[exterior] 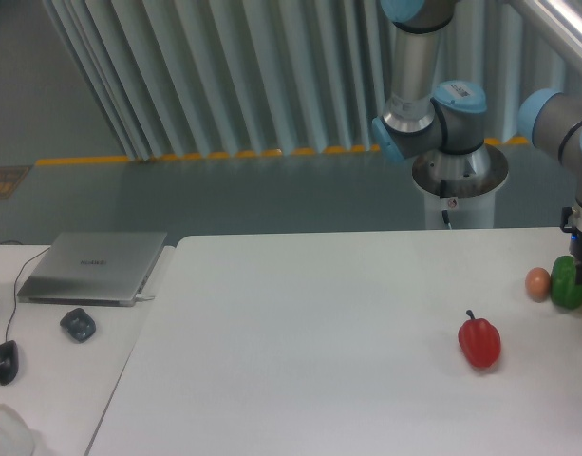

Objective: Place the triangular bread on the table

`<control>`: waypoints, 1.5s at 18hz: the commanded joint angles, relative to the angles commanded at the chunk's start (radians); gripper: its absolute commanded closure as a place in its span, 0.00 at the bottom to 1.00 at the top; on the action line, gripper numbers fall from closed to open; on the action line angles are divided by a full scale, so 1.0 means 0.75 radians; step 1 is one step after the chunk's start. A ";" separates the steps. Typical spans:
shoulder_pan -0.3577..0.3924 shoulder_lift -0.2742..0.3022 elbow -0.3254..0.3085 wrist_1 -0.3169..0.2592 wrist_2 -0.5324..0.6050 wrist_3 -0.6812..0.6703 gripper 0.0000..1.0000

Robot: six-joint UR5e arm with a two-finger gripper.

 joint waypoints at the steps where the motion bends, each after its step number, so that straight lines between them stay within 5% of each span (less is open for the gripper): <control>1: 0.000 0.000 0.000 0.002 -0.008 0.000 0.00; 10: 0.004 0.022 -0.063 0.028 -0.059 -0.018 0.00; 15: 0.186 0.065 -0.170 0.092 -0.212 -0.002 0.00; 23: 0.278 0.098 -0.151 0.092 -0.203 0.008 0.00; 27: 0.327 0.094 -0.155 0.092 -0.142 0.151 0.00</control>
